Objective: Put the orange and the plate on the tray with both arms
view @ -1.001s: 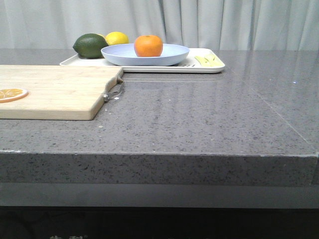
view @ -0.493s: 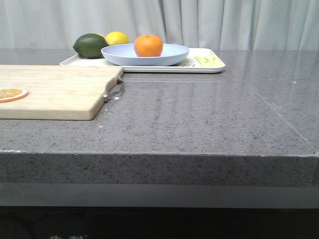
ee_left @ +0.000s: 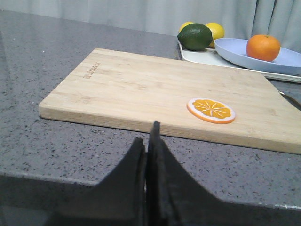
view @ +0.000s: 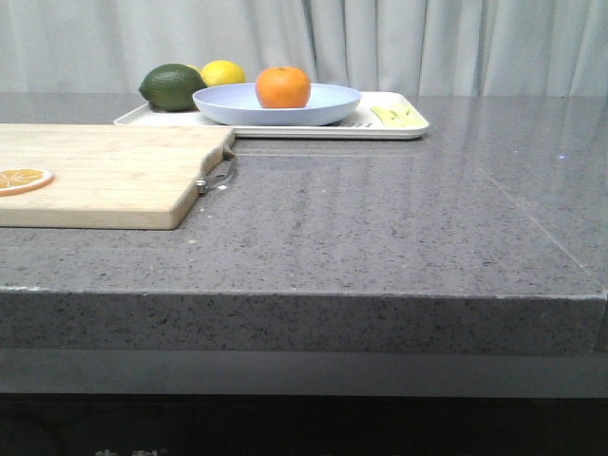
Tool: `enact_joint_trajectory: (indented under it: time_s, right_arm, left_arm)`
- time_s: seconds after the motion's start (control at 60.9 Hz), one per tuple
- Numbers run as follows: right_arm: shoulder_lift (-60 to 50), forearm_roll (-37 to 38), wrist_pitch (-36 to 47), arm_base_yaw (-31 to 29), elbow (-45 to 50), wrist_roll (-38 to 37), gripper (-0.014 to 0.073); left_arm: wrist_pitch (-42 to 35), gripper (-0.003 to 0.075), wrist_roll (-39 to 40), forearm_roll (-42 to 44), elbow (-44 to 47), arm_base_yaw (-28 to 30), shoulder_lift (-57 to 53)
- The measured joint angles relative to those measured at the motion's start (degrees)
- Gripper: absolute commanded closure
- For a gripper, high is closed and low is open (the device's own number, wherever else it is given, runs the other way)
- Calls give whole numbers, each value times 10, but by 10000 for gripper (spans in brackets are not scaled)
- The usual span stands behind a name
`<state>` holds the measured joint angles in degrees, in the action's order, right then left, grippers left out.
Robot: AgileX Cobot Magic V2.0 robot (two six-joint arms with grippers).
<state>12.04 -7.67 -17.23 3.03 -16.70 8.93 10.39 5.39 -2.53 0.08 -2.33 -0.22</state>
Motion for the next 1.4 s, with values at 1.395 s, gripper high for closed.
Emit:
enact_joint_trajectory:
  time_s: [1.395]
  right_arm:
    - [-125,16,49,0,183,0,664]
  left_arm:
    - [-1,738,0,-1,0,0,0]
